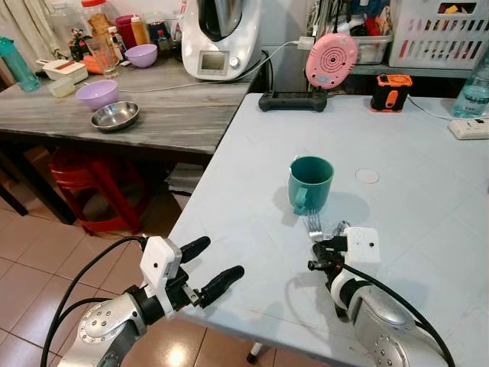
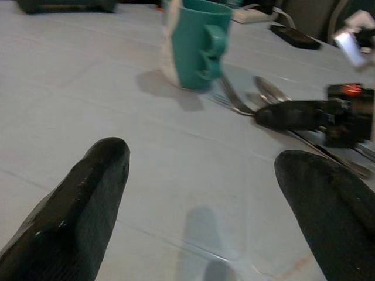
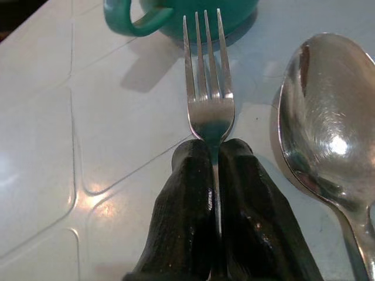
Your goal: Setting the table
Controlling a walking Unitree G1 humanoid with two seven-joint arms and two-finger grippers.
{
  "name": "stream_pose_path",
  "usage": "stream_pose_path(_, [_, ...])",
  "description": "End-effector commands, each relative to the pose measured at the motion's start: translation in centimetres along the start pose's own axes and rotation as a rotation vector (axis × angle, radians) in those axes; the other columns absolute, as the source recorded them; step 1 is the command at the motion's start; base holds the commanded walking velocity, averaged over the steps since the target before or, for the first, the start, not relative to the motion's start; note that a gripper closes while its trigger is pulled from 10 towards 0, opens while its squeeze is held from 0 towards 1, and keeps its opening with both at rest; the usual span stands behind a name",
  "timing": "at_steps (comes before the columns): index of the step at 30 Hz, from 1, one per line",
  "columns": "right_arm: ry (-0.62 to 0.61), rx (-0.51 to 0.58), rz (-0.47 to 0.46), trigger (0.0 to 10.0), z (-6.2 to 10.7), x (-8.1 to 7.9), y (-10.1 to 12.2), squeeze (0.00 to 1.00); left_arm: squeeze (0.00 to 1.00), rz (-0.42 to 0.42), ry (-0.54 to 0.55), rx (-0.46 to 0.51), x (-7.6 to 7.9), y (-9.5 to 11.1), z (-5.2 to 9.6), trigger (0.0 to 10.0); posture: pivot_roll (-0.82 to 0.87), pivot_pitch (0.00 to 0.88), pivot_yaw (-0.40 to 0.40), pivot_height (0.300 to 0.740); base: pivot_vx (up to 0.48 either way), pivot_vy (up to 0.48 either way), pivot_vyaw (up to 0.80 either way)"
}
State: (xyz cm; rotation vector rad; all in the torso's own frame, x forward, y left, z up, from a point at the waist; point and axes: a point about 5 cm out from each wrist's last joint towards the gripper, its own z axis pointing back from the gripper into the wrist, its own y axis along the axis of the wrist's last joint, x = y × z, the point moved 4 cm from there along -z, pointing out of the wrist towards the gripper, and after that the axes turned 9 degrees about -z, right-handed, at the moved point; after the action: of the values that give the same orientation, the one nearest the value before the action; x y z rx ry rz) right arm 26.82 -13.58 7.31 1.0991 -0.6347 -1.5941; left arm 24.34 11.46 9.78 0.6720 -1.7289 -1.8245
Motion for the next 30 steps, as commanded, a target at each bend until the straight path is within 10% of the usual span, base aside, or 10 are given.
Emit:
stream_pose_path(1, [-0.071, -0.128, -0.050, 0.0, -0.2, 1.4, -3.0, 0.00, 0.00, -0.035, 0.081, -0.007, -1.5, 0.1, 0.1, 10.0, -0.05, 0.043, 0.135, 0.740, 0.000, 0.000, 0.00])
stream_pose_path(12, [0.007, 0.058, -0.036, 0.0, -0.3, -0.4, 1.1, 0.00, 0.00, -0.014, 0.400, -0.013, -5.8, -0.3, 0.1, 10.0, -0.06, 0.024, 0.124, 0.740, 0.000, 0.000, 0.00])
stream_pose_path(13, [0.018, 0.079, -0.042, 5.8, -0.1, -0.5, 1.4, 0.00, 0.00, -0.006, 0.437, -0.008, -6.2, -0.3, 0.2, 10.0, -0.06, 0.023, 0.123, 0.740, 0.000, 0.000, 0.00])
stream_pose_path(14, [0.024, 0.083, -0.040, 5.8, 0.0, -0.5, 1.4, 0.00, 0.00, -0.001, 0.452, -0.006, -6.4, -0.4, 0.2, 10.0, -0.06, 0.023, 0.123, 0.740, 0.000, 0.000, 0.00])
stream_pose_path(15, [0.021, 0.086, -0.042, 10.0, 0.0, -0.5, 1.5, 0.00, 0.00, 0.010, 0.466, -0.004, -6.6, -0.4, 0.3, 10.0, -0.06, 0.022, 0.120, 0.740, 0.000, 0.000, 0.00])
stream_pose_path(30, [0.043, 0.157, -0.041, 10.0, 0.9, -0.4, 2.1, 0.00, 0.00, 0.033, 0.512, 0.013, -7.3, -0.3, -0.3, 10.0, -0.06, 0.029, 0.135, 0.740, 0.000, 0.032, -0.48])
